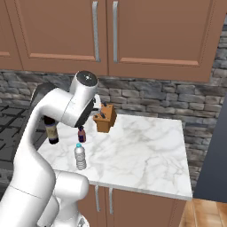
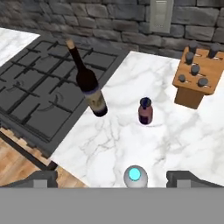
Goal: Place the drinks on the dining counter in a tight cluster.
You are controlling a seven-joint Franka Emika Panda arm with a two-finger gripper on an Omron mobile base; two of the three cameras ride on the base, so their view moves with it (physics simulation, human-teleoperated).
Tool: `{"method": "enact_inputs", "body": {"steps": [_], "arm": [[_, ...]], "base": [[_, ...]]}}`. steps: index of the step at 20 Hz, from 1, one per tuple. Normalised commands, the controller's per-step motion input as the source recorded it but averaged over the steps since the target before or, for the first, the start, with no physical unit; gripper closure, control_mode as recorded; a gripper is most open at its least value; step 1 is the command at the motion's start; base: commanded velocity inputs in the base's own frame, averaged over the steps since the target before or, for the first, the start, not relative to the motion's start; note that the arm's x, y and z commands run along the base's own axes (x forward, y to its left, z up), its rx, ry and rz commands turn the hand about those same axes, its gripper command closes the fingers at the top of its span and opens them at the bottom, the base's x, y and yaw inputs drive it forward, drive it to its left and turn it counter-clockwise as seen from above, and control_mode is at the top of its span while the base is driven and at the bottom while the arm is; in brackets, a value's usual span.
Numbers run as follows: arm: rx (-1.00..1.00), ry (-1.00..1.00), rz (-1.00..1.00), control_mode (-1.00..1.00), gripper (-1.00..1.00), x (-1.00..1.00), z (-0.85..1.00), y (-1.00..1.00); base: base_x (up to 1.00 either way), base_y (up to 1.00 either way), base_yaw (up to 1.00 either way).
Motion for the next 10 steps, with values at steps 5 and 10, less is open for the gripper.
{"method": "enact_inputs", "body": {"steps": [5, 10], "arm": [[0.07, -0.01, 0.28, -1.00, -1.00, -0.02, -0.19, -0.21], [0.06, -0.09, 0.30, -1.00, -1.00, -0.04, -0.20, -0.21]], "base": [[0.00, 0.00, 0.00], [0.00, 0.00, 0.00]]}}
